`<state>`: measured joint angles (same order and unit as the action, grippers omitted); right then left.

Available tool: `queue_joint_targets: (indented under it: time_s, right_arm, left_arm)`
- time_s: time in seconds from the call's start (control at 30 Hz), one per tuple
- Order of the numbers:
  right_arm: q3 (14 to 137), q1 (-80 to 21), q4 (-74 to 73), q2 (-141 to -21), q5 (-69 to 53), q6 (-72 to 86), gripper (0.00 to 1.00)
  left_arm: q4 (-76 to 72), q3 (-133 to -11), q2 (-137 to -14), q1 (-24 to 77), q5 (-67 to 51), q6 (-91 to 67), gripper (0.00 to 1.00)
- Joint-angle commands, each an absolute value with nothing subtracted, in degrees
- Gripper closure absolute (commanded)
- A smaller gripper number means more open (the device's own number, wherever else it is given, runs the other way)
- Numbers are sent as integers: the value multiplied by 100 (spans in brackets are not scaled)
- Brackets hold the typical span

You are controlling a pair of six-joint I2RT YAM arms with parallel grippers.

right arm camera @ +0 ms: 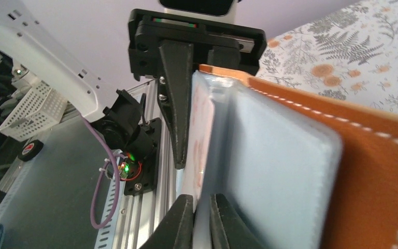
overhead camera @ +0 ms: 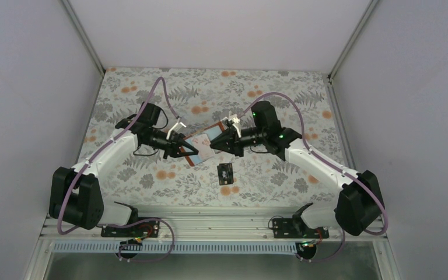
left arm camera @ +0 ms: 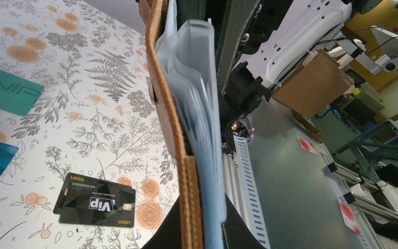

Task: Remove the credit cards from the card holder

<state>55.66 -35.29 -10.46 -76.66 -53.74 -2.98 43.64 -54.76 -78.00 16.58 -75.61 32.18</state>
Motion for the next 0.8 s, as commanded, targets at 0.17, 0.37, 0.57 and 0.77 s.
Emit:
queue_joint_targets:
  time_s: [0.17,0.37,0.57,0.77]
  right_arm:
    - [5461,-3483,-981,-7680,-5650,-337,96]
    - [5350,-3299,-901,-7386,-5226,-150,96]
    - [5335,-3203,-948,-7290,-5196,-131,96]
    - [5325,-3036,-1121,-7110,-5110,-207,96]
  left_arm:
    - [4164,-5600,-7738,1677,-7787,3241,97]
    - [4131,-5573,-7752,1670,-7795,3208,85]
    - [4210,-5608,-7737,1671,-7822,3265,97]
    - [4304,-5645,-7723,1672,-7796,3360,98]
